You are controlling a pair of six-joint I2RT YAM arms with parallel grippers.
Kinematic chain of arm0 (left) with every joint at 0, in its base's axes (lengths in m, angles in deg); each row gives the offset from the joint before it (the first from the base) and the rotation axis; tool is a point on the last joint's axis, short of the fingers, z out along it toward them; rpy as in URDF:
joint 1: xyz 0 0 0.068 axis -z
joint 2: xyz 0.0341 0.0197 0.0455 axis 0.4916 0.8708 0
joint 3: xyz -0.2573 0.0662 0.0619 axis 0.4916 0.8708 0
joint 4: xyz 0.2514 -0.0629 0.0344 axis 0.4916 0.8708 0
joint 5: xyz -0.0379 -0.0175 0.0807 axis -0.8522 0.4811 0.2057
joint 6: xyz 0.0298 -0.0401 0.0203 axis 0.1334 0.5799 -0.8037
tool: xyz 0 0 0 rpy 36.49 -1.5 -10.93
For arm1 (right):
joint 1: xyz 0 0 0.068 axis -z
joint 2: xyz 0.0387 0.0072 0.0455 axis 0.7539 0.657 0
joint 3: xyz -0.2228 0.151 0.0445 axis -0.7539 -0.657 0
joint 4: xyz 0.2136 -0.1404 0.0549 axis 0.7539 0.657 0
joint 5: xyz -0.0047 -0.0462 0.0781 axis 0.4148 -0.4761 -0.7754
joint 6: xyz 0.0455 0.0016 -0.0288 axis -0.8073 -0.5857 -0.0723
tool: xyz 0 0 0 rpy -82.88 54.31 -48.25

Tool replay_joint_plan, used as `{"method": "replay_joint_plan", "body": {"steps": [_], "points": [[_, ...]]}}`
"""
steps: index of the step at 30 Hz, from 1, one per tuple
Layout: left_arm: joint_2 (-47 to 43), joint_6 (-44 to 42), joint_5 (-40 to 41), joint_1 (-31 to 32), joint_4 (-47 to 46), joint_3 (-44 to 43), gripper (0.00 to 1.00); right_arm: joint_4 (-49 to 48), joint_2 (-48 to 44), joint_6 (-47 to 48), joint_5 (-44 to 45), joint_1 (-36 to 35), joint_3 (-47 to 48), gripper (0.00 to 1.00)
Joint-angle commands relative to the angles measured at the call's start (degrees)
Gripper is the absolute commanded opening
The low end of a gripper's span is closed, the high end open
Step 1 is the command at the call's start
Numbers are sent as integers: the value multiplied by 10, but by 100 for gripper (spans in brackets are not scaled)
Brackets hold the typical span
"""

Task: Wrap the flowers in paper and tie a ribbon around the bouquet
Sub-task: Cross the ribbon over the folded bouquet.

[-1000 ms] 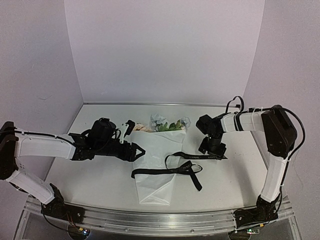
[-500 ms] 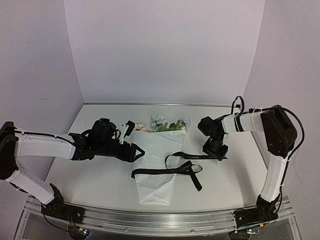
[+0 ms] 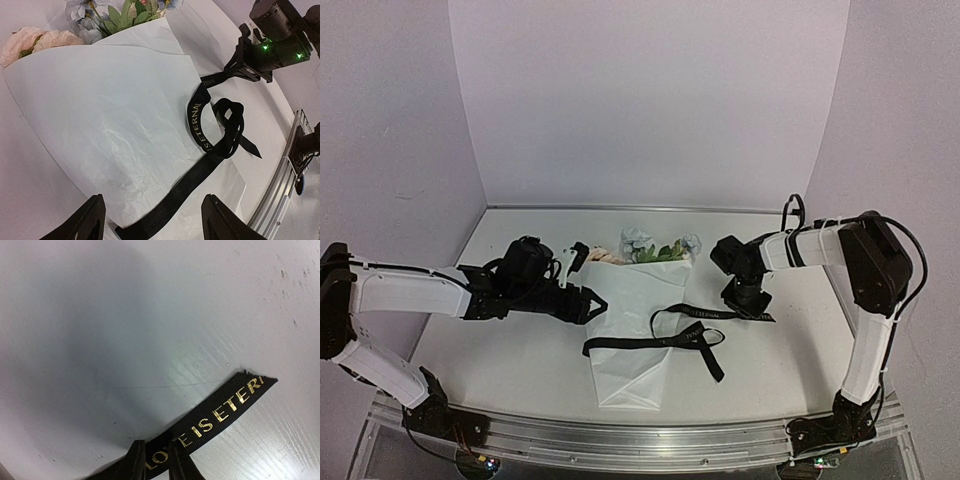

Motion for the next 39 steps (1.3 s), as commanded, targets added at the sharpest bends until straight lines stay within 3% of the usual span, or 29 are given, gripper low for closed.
{"method": "replay_joint_plan", "body": {"steps": [1,7,14,26,39], "points": [[12,-13,36,-3,38,-39,67,-7,19,30,-11,5,-6,2],[28,-23,66,-3,70,-50,67,-7,-24,87,-23,21,0,0],[55,-63,40,-3,96,-68,67,16,-74,182,-72,28,65,0],[93,-112,-11,0,144,-97,71,22,-60,252,-289,30,307,0],[132,-119,13,35,163,-119,71,41,-20,269,-408,22,549,0]]}}
